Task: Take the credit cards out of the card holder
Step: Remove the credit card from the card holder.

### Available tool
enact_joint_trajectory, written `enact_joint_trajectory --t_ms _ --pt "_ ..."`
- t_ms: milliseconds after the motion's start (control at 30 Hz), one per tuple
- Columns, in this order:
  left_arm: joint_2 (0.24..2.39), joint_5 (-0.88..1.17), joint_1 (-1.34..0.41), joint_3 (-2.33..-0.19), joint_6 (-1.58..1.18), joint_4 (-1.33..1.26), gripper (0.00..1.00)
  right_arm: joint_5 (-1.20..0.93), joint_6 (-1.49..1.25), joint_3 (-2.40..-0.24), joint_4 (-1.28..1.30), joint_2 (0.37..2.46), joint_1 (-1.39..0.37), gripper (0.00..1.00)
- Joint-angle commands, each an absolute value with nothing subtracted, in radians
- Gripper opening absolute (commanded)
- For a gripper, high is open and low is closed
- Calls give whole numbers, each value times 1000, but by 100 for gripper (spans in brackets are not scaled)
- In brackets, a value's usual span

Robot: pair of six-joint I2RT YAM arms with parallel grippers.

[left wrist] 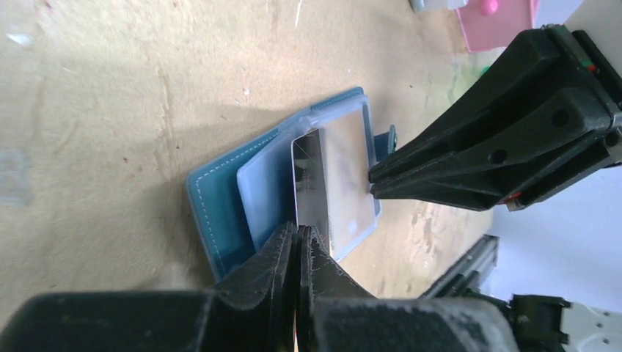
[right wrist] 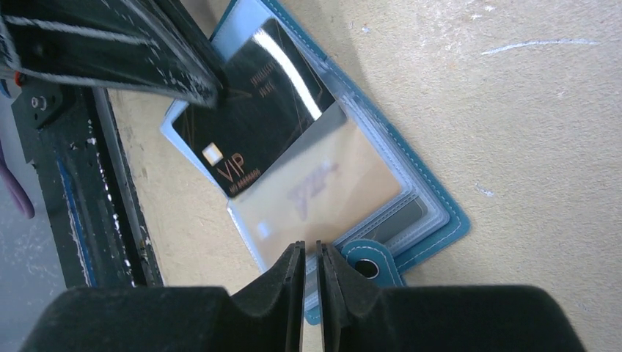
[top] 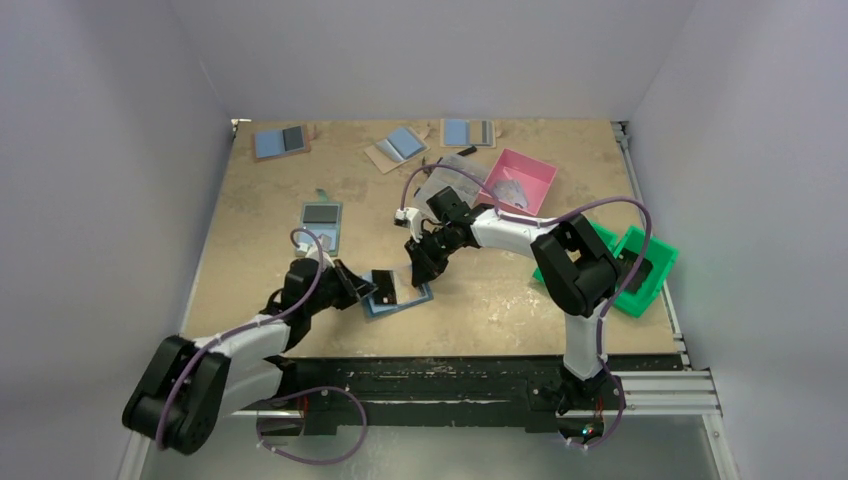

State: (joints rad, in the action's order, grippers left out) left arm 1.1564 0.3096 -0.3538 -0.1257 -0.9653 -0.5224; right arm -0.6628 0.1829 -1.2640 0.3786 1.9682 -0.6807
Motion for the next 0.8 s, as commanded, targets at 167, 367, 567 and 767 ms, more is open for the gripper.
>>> enact_joint_trajectory --t_ms 167,367,567,767 --pt "966 196 -345 -274 -752 -15 0 -599 295 -1262 486 1975 -693 29" --pt "882 238 -345 -321 -708 -2 0 -740 412 -1277 563 1910 -681 40" --pt "840 310 -346 -342 -704 -32 0 -874 570 -1316 698 1843 -668 43" --pt "864 417 -347 -385 -695 -69 0 -949 735 -1337 811 1765 -627 47"
